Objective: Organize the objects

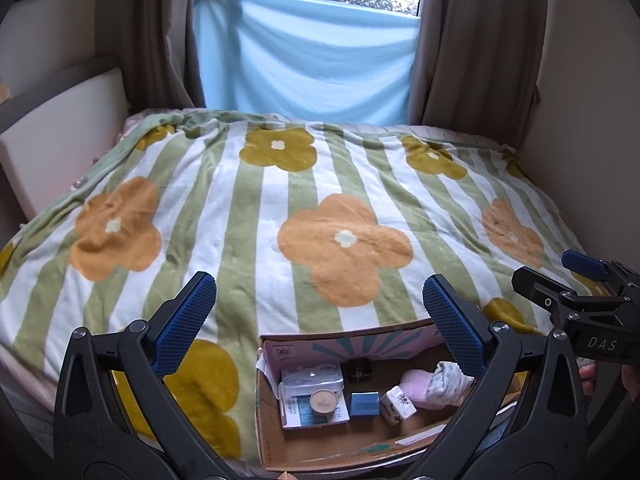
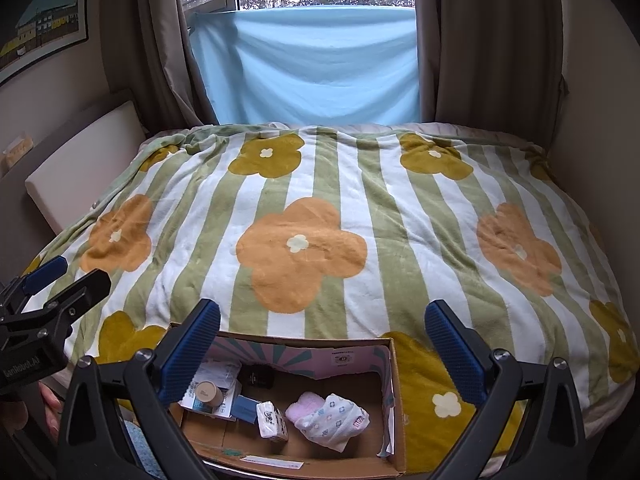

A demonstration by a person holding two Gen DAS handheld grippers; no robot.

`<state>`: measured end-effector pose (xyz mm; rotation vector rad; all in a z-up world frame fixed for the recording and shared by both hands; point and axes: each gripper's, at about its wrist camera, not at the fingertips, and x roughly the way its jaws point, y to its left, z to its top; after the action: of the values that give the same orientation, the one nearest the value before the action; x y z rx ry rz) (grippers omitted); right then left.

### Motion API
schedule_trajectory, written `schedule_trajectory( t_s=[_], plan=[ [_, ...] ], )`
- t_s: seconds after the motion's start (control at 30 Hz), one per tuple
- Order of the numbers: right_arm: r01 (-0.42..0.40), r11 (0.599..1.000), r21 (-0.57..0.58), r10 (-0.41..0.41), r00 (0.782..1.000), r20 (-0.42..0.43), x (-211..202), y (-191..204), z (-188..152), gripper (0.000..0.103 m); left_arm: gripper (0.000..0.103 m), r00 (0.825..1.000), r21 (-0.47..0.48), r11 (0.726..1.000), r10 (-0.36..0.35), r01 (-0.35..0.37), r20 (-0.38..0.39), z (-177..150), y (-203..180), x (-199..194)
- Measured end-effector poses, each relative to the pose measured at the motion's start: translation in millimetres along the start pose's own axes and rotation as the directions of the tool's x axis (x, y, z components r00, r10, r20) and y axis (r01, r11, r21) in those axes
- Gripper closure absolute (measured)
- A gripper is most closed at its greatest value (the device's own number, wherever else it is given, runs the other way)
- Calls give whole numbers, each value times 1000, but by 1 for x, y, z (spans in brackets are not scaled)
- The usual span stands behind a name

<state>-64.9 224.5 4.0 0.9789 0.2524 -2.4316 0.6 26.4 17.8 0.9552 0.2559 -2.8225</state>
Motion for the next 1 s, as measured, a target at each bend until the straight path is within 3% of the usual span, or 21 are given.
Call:
schedule_trajectory(
  t_s=[1.0],
  plan=[
    [-5,1000,-10,5,1000,-7,-4,6,4,1,0,999,-8,999,36,-36,8,1,4,-4]
  ],
)
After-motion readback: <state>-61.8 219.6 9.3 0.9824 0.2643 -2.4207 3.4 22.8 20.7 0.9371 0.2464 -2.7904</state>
